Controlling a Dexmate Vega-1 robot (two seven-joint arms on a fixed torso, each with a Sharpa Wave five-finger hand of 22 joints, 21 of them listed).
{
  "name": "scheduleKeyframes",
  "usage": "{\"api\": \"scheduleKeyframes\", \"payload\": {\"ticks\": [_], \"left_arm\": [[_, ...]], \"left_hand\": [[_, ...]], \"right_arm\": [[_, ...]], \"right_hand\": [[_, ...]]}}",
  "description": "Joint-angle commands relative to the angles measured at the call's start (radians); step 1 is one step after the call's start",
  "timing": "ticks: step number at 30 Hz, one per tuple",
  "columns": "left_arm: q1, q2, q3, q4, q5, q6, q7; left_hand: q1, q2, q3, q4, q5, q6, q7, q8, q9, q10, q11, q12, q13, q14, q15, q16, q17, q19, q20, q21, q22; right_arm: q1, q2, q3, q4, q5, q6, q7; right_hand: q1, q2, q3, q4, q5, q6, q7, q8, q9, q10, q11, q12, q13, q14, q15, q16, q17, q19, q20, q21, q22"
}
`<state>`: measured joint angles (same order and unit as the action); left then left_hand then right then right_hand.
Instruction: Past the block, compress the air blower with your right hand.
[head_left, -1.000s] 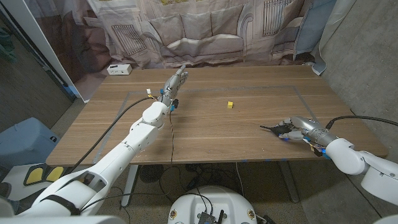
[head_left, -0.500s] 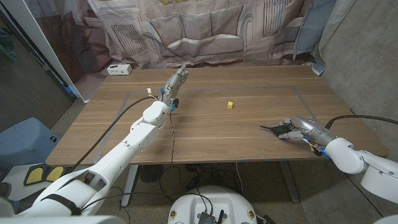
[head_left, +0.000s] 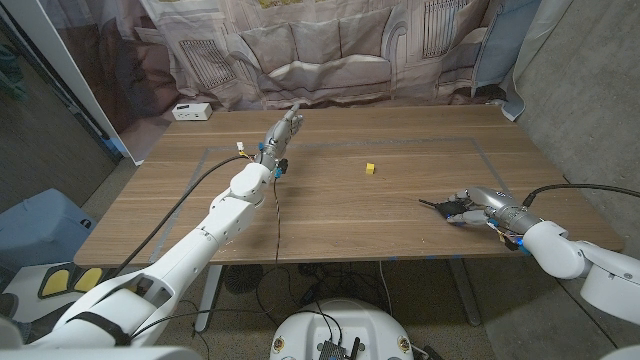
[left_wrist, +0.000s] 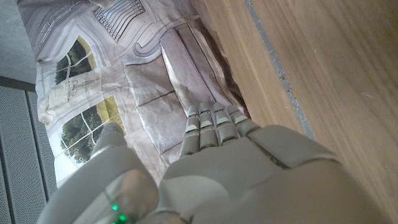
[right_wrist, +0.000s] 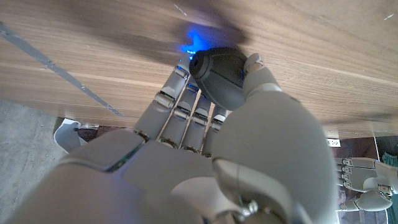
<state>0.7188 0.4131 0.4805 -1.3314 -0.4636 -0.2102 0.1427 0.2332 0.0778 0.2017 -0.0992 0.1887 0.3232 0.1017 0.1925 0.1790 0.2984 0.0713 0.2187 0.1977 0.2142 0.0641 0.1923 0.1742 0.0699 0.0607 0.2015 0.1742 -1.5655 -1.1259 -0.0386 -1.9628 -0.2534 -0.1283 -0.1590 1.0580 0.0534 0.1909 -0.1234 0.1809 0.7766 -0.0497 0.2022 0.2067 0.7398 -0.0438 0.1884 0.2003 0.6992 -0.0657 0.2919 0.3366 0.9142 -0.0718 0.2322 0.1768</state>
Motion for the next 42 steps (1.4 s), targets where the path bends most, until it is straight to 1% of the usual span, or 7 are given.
{"api": "scheduleKeyframes", "payload": {"ticks": [1, 6, 11, 18, 21, 32, 42], "left_arm": [[-0.003, -0.002, 0.002, 0.001, 0.002, 0.0, 0.002], [-0.003, -0.003, 0.002, 0.003, 0.003, -0.001, 0.002], [-0.001, -0.003, 0.002, 0.0, 0.002, 0.0, 0.003], [0.006, 0.003, 0.0, -0.012, 0.002, 0.004, 0.008], [0.007, 0.004, -0.001, -0.016, 0.002, 0.006, 0.008], [0.009, 0.007, -0.001, -0.022, 0.002, 0.008, 0.008], [0.006, 0.002, 0.001, -0.012, 0.001, 0.004, 0.004]], "left_hand": [[0.001, 0.01, 0.004, -0.008, -0.003, 0.01, 0.0, 0.0, 0.004, 0.01, -0.001, -0.002, 0.004, 0.004, 0.001, -0.003, 0.006, 0.008, -0.001, -0.003, 0.005], [0.001, 0.01, 0.004, -0.008, -0.003, 0.01, 0.0, 0.0, 0.004, 0.011, 0.001, -0.002, 0.004, 0.004, 0.0, -0.003, 0.006, 0.008, -0.001, -0.003, 0.005], [0.001, 0.01, 0.004, -0.008, -0.003, 0.01, -0.001, 0.0, 0.004, 0.011, 0.001, -0.002, 0.004, 0.004, 0.0, -0.003, 0.006, 0.008, -0.001, -0.003, 0.005], [0.001, 0.01, 0.004, -0.008, -0.003, 0.011, 0.0, 0.0, 0.004, 0.011, 0.0, -0.002, 0.004, 0.004, 0.0, -0.003, 0.006, 0.007, 0.0, -0.004, 0.005], [0.001, 0.01, 0.004, -0.008, -0.003, 0.011, -0.001, 0.0, 0.004, 0.011, 0.0, -0.002, 0.004, 0.005, 0.001, -0.003, 0.006, 0.007, 0.0, -0.003, 0.005], [0.001, 0.01, 0.005, -0.008, -0.003, 0.011, 0.0, 0.0, 0.004, 0.011, -0.002, -0.002, 0.004, 0.004, -0.001, -0.003, 0.006, 0.008, 0.0, -0.003, 0.005], [0.001, 0.01, 0.006, -0.008, -0.003, 0.012, -0.001, 0.0, 0.004, 0.011, -0.001, -0.002, 0.004, 0.005, 0.0, -0.003, 0.006, 0.007, 0.0, -0.003, 0.005]], "right_arm": [[-0.005, -0.019, -0.007, -0.002, -0.001, -0.009, -0.022], [-0.01, -0.023, -0.005, -0.005, -0.004, -0.012, -0.032], [-0.013, -0.027, -0.004, -0.008, -0.008, -0.017, -0.037], [-0.014, -0.031, -0.01, -0.011, -0.016, -0.024, -0.043], [-0.015, -0.034, -0.01, -0.012, -0.017, -0.025, -0.043], [-0.026, -0.038, -0.002, -0.022, -0.023, -0.037, -0.05], [-0.043, -0.035, 0.015, -0.032, -0.026, -0.046, -0.05]], "right_hand": [[-0.028, -0.007, -0.013, 0.006, -0.004, -0.022, 0.001, -0.008, 0.002, -0.027, 0.002, -0.006, 0.002, -0.026, -0.022, -0.011, 0.001, -0.021, 0.003, -0.013, 0.002], [-0.049, -0.014, -0.024, 0.012, -0.005, -0.052, 0.003, -0.015, 0.002, -0.046, 0.002, -0.007, 0.002, -0.044, -0.013, -0.019, 0.0, -0.034, 0.009, -0.019, 0.002], [-0.07, -0.025, -0.037, 0.014, -0.005, -0.091, 0.004, -0.02, 0.003, -0.091, 0.002, -0.013, 0.002, -0.07, 0.0, -0.03, -0.002, -0.053, 0.021, -0.026, 0.002], [-0.087, -0.031, -0.04, 0.015, 0.003, -0.152, -0.002, -0.026, 0.002, -0.139, -0.006, -0.015, 0.002, -0.102, 0.022, -0.055, -0.016, -0.082, 0.033, -0.035, 0.001], [-0.094, -0.033, -0.041, 0.016, 0.005, -0.171, -0.002, -0.027, 0.002, -0.158, 0.0, -0.015, 0.002, -0.113, 0.025, -0.062, -0.019, -0.094, 0.037, -0.038, 0.001], [-0.13, -0.042, -0.051, 0.023, 0.01, -0.249, -0.007, -0.026, 0.002, -0.223, -0.007, -0.014, 0.003, -0.168, 0.046, -0.087, -0.029, -0.137, 0.053, -0.045, 0.001], [-0.165, -0.051, -0.062, 0.027, 0.014, -0.349, -0.013, -0.028, 0.001, -0.309, 0.0, -0.015, 0.004, -0.232, 0.072, -0.099, -0.036, -0.177, 0.071, -0.045, 0.0]]}}
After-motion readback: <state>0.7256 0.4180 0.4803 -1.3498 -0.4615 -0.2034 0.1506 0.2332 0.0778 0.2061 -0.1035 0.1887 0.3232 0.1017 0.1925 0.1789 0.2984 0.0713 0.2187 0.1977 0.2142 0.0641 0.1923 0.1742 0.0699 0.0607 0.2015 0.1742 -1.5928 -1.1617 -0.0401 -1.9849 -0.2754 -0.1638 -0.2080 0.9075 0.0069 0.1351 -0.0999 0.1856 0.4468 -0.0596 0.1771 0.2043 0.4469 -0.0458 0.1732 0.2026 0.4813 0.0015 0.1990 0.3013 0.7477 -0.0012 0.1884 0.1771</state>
